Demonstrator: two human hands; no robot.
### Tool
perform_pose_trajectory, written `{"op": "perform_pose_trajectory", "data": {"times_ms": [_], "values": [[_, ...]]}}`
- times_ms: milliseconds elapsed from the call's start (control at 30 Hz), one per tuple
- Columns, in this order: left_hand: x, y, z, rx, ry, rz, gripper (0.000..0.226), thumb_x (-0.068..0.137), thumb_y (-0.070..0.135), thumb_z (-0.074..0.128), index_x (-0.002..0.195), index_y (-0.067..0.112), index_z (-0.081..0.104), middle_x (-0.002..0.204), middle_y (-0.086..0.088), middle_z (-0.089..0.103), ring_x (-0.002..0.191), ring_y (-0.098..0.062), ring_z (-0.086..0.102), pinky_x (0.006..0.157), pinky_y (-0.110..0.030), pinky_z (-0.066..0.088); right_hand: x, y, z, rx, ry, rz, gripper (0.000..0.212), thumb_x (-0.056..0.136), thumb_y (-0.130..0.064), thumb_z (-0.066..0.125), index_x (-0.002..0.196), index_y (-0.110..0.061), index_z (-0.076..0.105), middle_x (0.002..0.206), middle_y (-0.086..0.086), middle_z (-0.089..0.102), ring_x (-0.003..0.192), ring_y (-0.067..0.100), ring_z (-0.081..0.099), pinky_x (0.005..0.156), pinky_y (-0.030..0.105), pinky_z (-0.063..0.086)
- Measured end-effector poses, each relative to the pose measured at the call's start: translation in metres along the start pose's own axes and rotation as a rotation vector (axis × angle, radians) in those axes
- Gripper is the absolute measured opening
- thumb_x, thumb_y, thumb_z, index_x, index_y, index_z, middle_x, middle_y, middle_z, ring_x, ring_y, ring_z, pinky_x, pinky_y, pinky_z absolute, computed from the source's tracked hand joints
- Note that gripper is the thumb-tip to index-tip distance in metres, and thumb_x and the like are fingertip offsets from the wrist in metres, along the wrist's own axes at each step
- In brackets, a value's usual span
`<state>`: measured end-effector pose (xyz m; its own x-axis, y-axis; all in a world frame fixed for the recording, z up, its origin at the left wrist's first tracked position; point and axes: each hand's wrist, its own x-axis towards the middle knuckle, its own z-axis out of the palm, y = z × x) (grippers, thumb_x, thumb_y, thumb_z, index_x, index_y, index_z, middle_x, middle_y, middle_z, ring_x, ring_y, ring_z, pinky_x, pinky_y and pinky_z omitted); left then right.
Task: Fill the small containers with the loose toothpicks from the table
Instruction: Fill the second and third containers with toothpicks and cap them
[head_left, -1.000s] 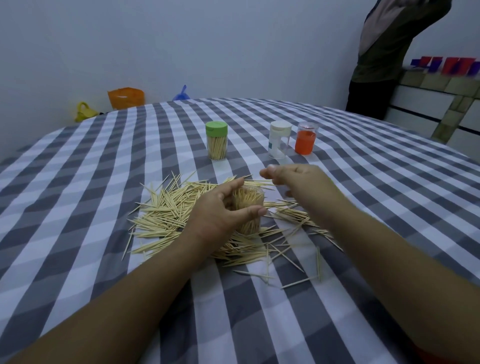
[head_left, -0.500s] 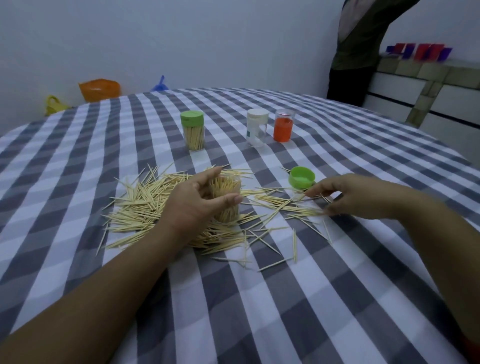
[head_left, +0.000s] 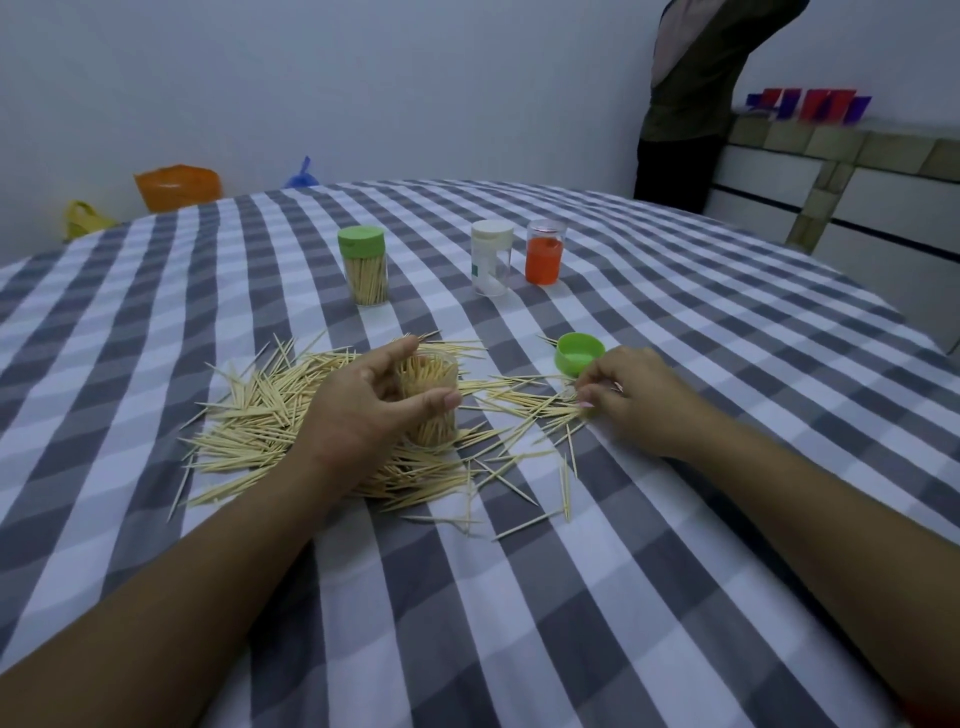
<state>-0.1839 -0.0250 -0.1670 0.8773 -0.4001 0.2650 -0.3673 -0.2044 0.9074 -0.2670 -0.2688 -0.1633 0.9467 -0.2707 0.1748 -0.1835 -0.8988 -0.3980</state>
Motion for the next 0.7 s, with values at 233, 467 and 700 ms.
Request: {"op": "perform_pose_trajectory", "data": {"times_ms": [233, 467, 700], "values": [[0.001, -0.001, 0.001, -0.022, -0.006, 0.004, 0.086, 0.057, 0.034, 0.080, 0.135, 0.016, 0.051, 0.118, 0.001, 0.066, 0.094, 0.005, 0.065, 0.075, -0.009, 0.052, 0.015, 0.008, -0.010, -0.100, -0.142, 0.077, 0.051, 0.091, 0.004, 0.037, 0.132, -0.021, 0.055, 0.137, 0.007, 0.050, 0.123, 0.026, 0.046, 0.103, 0.037, 0.039], [0.002, -0.002, 0.002, -0.011, 0.006, 0.022, 0.082, 0.061, 0.030, 0.081, 0.135, 0.014, 0.051, 0.111, 0.004, 0.066, 0.087, 0.012, 0.063, 0.070, -0.005, 0.049, 0.013, 0.018, -0.027, -0.248, -0.429, 0.026, 0.073, 0.082, 0.013, 0.032, 0.142, -0.028, 0.041, 0.149, -0.007, 0.036, 0.133, 0.020, 0.037, 0.109, 0.030, 0.032], [0.001, -0.001, 0.001, -0.008, 0.006, 0.028, 0.087, 0.056, 0.036, 0.079, 0.135, 0.016, 0.050, 0.116, 0.003, 0.065, 0.092, 0.009, 0.061, 0.072, -0.004, 0.049, 0.015, 0.014, -0.020, -0.141, -0.290, 0.016, 0.045, 0.092, -0.005, 0.054, 0.132, -0.025, 0.055, 0.132, -0.002, 0.056, 0.115, 0.018, 0.052, 0.099, 0.026, 0.040]]}}
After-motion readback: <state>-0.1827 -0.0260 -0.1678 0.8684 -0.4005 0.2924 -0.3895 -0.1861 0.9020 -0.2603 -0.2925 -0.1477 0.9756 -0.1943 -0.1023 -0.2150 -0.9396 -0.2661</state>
